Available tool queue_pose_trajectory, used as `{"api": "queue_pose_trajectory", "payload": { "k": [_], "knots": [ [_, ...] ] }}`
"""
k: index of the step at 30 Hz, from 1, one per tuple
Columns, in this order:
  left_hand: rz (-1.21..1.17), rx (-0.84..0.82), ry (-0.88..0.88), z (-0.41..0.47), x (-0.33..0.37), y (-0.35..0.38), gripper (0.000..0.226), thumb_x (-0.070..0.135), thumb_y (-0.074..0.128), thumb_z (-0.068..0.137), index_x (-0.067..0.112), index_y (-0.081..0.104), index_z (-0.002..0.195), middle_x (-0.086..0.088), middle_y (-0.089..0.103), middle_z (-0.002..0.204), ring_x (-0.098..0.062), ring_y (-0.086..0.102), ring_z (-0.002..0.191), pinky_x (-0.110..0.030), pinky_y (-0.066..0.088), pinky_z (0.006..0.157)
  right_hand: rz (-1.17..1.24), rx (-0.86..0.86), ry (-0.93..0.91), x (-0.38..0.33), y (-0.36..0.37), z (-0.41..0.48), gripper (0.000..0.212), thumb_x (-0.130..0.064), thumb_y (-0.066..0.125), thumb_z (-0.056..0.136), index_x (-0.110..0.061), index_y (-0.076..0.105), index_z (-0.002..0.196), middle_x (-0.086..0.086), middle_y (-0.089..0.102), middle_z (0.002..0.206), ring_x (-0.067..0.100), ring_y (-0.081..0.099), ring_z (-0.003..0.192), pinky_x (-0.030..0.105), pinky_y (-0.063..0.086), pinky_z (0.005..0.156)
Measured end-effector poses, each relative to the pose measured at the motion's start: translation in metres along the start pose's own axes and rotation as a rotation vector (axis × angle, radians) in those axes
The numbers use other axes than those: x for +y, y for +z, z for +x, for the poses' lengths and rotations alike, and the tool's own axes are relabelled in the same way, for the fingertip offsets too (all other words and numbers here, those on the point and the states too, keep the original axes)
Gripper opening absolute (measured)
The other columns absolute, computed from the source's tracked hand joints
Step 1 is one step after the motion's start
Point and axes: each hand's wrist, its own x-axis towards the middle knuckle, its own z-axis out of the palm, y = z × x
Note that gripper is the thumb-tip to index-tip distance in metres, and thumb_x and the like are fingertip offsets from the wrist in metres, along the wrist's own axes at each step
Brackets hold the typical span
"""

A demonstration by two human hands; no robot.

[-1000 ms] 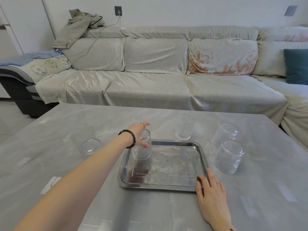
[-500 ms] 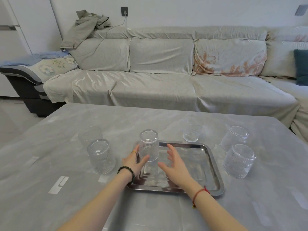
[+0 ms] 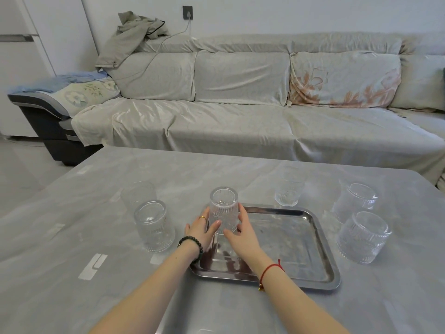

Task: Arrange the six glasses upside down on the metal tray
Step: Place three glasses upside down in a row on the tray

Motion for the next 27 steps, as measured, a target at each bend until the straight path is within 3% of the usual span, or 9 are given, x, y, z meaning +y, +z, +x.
{"api": "queue_pose_trajectory", "payload": {
  "k": [3, 5, 8, 11, 13, 16, 20, 24, 27],
  "knots": [
    [-0.072, 0.057, 0.009, -0.013, 0.005, -0.003, 0.064, 0.039, 0.044, 0.09, 0.018, 0.014, 0.142, -0.005, 0.027, 0.15, -0.023, 0.024, 0.138, -0.044, 0.008, 0.117, -0.022, 0.038, -0.024, -0.006, -0.001, -0.006, 0.074, 0.0, 0.053, 0.084, -0.025, 0.016, 0.143, 0.003, 0.038, 0.145, 0.018, 0.045, 0.121, 0.028, 0.046, 0.092],
    [-0.188, 0.202, 0.095, -0.033, 0.007, -0.01, 0.063, 0.033, 0.051, 0.088, 0.014, 0.021, 0.14, -0.006, 0.03, 0.149, -0.023, 0.026, 0.137, -0.031, 0.015, 0.115, -0.099, 0.187, -0.087, -0.011, 0.0, -0.014, 0.064, 0.001, 0.052, 0.082, -0.02, 0.028, 0.138, 0.004, 0.039, 0.141, 0.02, 0.04, 0.127, 0.035, 0.038, 0.105],
    [-0.154, 0.56, 0.311, -0.069, 0.002, -0.03, 0.057, 0.029, 0.058, 0.082, 0.015, 0.035, 0.133, -0.003, 0.041, 0.135, -0.018, 0.037, 0.128, -0.017, 0.02, 0.106, -0.142, 0.337, -0.23, -0.021, 0.009, -0.03, 0.049, 0.004, 0.048, 0.08, -0.018, 0.045, 0.123, 0.001, 0.049, 0.121, 0.015, 0.047, 0.112, 0.032, 0.04, 0.1],
    [-0.082, 0.795, 0.286, -0.078, -0.016, -0.052, 0.07, 0.035, 0.065, 0.071, 0.011, 0.036, 0.13, -0.012, 0.041, 0.136, -0.02, 0.034, 0.127, -0.028, 0.024, 0.107, -0.118, 0.251, -0.256, -0.029, 0.023, -0.043, 0.044, 0.004, 0.047, 0.08, -0.025, 0.05, 0.113, -0.003, 0.052, 0.111, 0.011, 0.05, 0.101, 0.023, 0.039, 0.09],
    [-0.179, 0.762, 0.096, -0.072, -0.025, -0.067, 0.086, 0.027, 0.077, 0.066, 0.012, 0.028, 0.135, -0.015, 0.033, 0.143, -0.025, 0.03, 0.133, -0.033, 0.022, 0.108, -0.129, 0.159, -0.233, -0.031, 0.034, -0.047, 0.041, 0.002, 0.049, 0.08, -0.023, 0.051, 0.113, -0.002, 0.053, 0.112, 0.011, 0.05, 0.096, 0.022, 0.04, 0.088],
    [-0.398, 0.559, -0.087, -0.06, -0.038, -0.078, 0.103, 0.019, 0.082, 0.061, 0.018, 0.015, 0.14, -0.009, 0.026, 0.147, -0.025, 0.028, 0.134, -0.031, 0.022, 0.11, -0.165, 0.05, -0.202, -0.028, 0.047, -0.052, 0.04, -0.004, 0.053, 0.08, -0.022, 0.049, 0.117, -0.004, 0.052, 0.111, 0.009, 0.049, 0.093, 0.02, 0.04, 0.086],
    [-0.443, 0.579, -0.182, -0.05, -0.046, -0.079, 0.088, 0.016, 0.084, 0.057, 0.01, 0.034, 0.129, -0.014, 0.047, 0.133, -0.03, 0.045, 0.122, -0.038, 0.036, 0.103, -0.197, -0.04, -0.164, -0.019, 0.055, -0.057, 0.048, -0.009, 0.059, 0.078, -0.023, 0.046, 0.122, -0.005, 0.05, 0.111, 0.005, 0.048, 0.09, 0.007, 0.038, 0.076],
    [-0.438, 0.624, -0.173, -0.058, -0.045, -0.08, 0.075, 0.024, 0.086, 0.055, 0.016, 0.046, 0.117, -0.011, 0.058, 0.121, -0.028, 0.054, 0.11, -0.039, 0.043, 0.097, -0.176, -0.098, -0.119, -0.016, 0.058, -0.06, 0.06, -0.011, 0.066, 0.075, -0.026, 0.04, 0.128, -0.006, 0.046, 0.119, 0.013, 0.047, 0.107, 0.025, 0.042, 0.096],
    [-0.51, 0.593, -0.076, -0.071, -0.036, -0.078, 0.074, 0.024, 0.086, 0.054, 0.024, 0.046, 0.117, -0.003, 0.059, 0.117, -0.024, 0.056, 0.108, -0.042, 0.046, 0.097, -0.194, -0.116, -0.164, -0.017, 0.06, -0.063, 0.076, -0.02, 0.071, 0.071, -0.03, 0.03, 0.134, -0.015, 0.038, 0.128, 0.009, 0.039, 0.122, 0.027, 0.033, 0.107]
  ]
}}
